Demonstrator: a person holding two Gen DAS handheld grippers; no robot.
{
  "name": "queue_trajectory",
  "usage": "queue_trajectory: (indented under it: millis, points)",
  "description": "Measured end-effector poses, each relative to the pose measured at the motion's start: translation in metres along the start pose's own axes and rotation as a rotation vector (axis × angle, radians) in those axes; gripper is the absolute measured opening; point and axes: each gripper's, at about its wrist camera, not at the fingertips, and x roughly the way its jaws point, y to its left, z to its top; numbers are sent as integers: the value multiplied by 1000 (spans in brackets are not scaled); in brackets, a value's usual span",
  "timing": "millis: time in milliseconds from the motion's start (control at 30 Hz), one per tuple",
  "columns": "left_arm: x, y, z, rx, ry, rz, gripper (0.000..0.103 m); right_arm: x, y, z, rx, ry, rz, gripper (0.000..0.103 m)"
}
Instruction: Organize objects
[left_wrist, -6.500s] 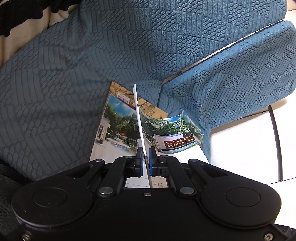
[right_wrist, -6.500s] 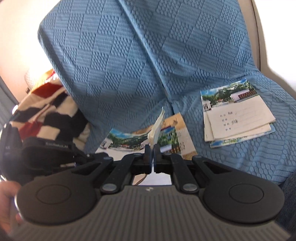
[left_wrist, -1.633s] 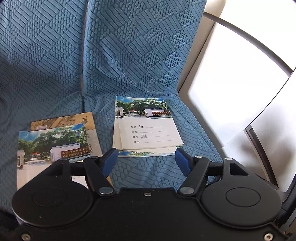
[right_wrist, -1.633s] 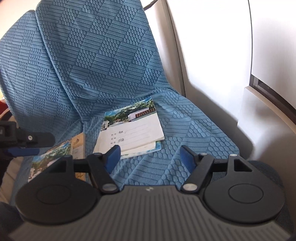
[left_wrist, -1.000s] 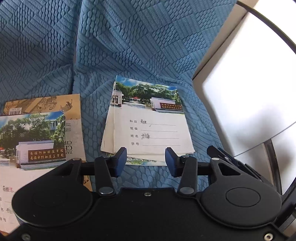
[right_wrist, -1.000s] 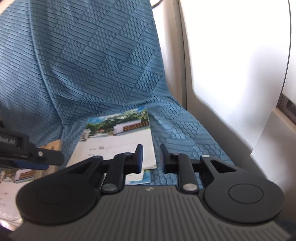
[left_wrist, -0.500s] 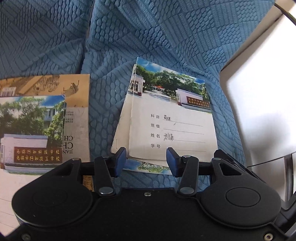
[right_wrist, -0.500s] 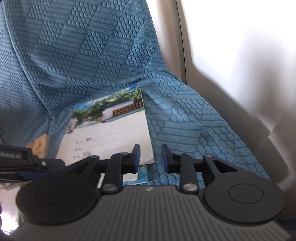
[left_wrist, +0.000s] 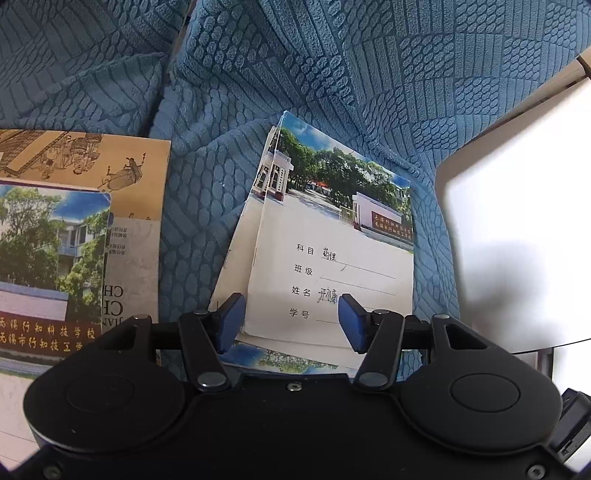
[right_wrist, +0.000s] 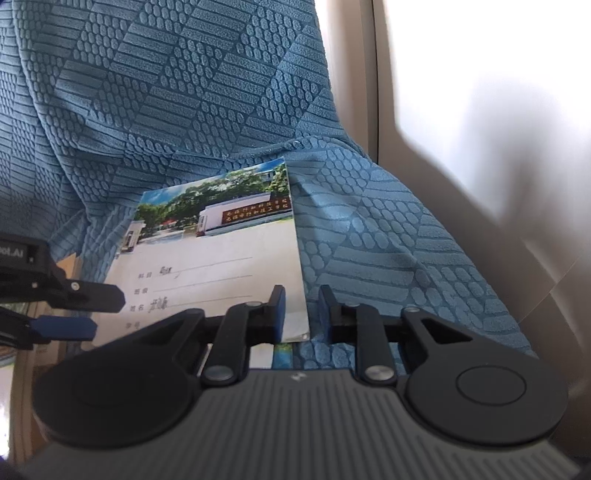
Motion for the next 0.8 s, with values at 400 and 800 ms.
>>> queue_trajectory:
  millis: [400, 800]
  points:
    - [-12, 19, 10, -99, -14, -193, 38, 0, -1, -1, 35, -17, 15, 16]
    - [21, 20, 11, -142, 53, -173, 24, -2, -6, 1, 88, -19, 32, 15]
